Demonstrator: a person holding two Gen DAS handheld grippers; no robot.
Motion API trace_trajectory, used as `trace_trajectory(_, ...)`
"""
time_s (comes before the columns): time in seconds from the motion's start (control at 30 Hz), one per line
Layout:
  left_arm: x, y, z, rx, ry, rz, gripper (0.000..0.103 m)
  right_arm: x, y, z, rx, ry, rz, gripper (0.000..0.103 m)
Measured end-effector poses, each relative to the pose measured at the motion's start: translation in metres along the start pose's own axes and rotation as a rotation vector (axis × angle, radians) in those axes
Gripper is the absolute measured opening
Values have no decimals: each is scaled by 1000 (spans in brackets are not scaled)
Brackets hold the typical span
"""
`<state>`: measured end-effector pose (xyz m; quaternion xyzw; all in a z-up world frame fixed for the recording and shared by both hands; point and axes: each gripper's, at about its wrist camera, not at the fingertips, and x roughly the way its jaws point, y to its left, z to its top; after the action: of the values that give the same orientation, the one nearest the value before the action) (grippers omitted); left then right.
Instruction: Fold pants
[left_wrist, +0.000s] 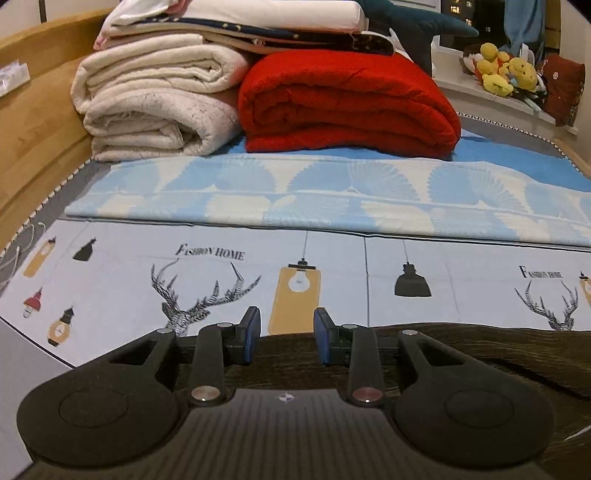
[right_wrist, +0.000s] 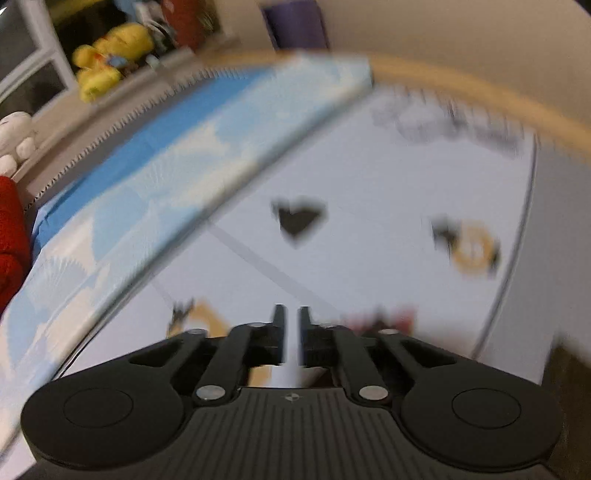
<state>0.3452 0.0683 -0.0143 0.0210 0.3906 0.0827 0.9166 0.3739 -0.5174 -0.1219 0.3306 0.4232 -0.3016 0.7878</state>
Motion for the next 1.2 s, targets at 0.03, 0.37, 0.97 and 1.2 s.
trace_trajectory(0.03,0,-1,0,-5,2,-2,35,3,-6,-4,57,45,-46,54)
trace_trajectory(0.37,-5,-25,-5,30,-4,-41,35,42,11,-29,-58,40,-188,75)
trace_trajectory(0.97,2,-27,1,52,-15,-53,35,-29,50,-9,-173,-451,144,44)
trace_trajectory(1.2,1,-21,3,38,-18,-50,35,-10,-21,-6,-1,-342,-72,74)
